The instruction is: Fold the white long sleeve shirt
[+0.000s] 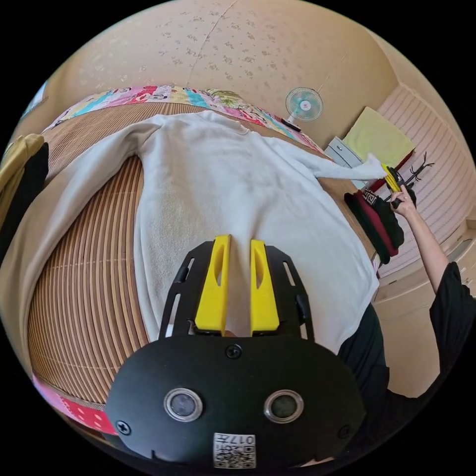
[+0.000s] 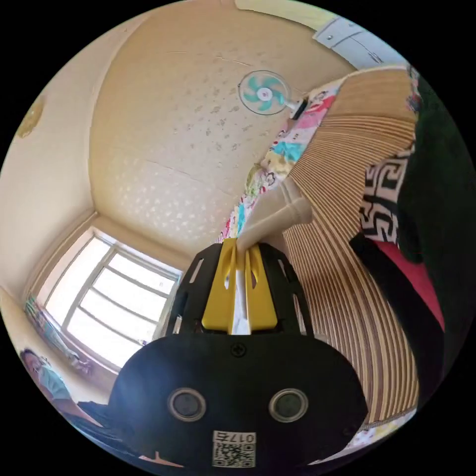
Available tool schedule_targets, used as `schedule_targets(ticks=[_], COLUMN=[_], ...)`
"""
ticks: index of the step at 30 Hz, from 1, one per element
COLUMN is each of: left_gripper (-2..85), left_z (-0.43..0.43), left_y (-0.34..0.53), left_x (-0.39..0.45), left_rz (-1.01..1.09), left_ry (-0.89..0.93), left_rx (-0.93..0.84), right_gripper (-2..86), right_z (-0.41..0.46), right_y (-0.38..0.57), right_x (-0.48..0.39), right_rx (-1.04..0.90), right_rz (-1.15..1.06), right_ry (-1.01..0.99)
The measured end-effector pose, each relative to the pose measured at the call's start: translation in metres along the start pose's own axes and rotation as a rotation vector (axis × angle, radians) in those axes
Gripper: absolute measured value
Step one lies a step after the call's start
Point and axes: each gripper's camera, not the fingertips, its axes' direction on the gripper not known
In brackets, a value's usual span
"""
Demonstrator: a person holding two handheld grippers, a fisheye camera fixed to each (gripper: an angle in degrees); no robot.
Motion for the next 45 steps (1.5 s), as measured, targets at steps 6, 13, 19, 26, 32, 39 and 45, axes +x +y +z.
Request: schedule_targets(ticks=[6,13,19,26,32,39,45], left_gripper=[6.3,5.7,5.5,5.5,5.3,5.0,4.9], left_z=[-0.003,-0.005,-0.003,-0.001,0.004,0.012,0.021], left_y=[-0.001,-0.002,-0.003,-0.004,-0.004,-0.004,-0.005], left_x=[-0.015,-0.026,-0.031,-0.036,-0.041,-0.047,-0.046], left_rz=[-0.02,-0.027,-0.03,-0.033,-0.04,-0.049,-0.045], left_ry=[0.051,0.091,0.09,0.1,0.112,0.144,0.134], left_rx=[0.005,0.007,0.005,0.008,0.01,0.012,0.012], right_gripper=[3.5,3.5,3.8,4.6,10.3,11.6,11.2], right_z=[-0.062,-0.06,0.04,0.25,0.453,0.447,0.269], right_y=[-0.009,0.046,0.025,0.103,0.312,0.429,0.39], right_x=[0.006,0.062,-0.061,-0.205,-0.173,-0.119,-0.064], right_rx=[0.091,0.163,0.175,0.001,-0.577,-0.783,-0.549], right_rz=[0.002,0.178,-0.104,-0.396,-0.369,-0.434,-0.575], right_ry=[0.558,0.546,0.56,0.185,0.005,0.008,0.416])
